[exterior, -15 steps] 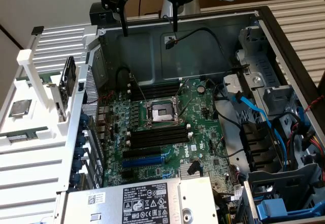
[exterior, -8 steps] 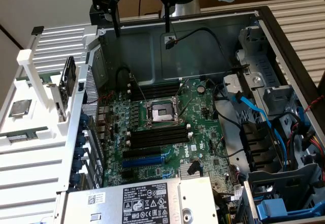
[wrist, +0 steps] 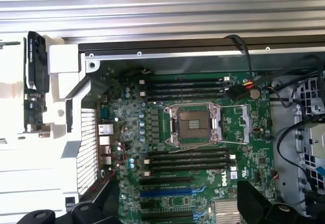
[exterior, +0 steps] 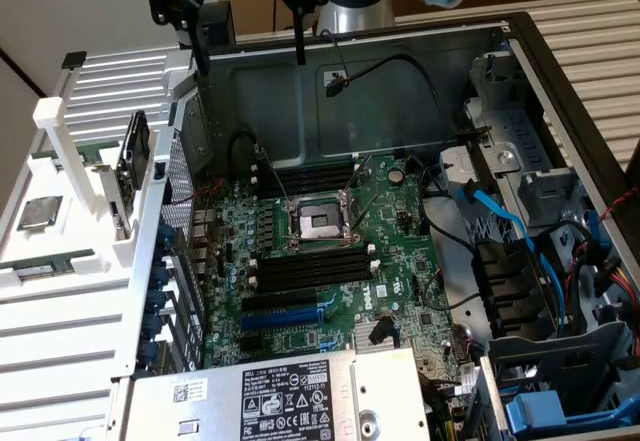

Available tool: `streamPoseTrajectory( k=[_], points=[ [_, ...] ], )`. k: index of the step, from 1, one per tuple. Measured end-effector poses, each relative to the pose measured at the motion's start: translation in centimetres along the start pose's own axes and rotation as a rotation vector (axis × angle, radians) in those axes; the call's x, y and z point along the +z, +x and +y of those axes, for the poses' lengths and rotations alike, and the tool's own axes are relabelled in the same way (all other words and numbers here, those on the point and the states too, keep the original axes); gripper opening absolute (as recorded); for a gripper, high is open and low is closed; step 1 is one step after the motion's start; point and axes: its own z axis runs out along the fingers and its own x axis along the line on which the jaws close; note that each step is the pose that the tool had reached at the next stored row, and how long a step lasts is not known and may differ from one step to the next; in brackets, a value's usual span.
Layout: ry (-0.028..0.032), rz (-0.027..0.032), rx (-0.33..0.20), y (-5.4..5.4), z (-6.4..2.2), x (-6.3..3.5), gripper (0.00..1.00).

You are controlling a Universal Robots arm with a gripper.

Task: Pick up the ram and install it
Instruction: 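Reach for the ram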

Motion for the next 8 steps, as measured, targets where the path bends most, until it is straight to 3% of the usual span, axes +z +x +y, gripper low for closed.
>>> streamPoseTrajectory(
  k=[7, 8],
  points=[
    [0.0, -0.0004, 0.0, 3.2, -0.22, -0.13, 0.99],
    [0.0, -0.0003, 0.0, 4.1, -0.28, -0.17, 0.99]
  ],
)
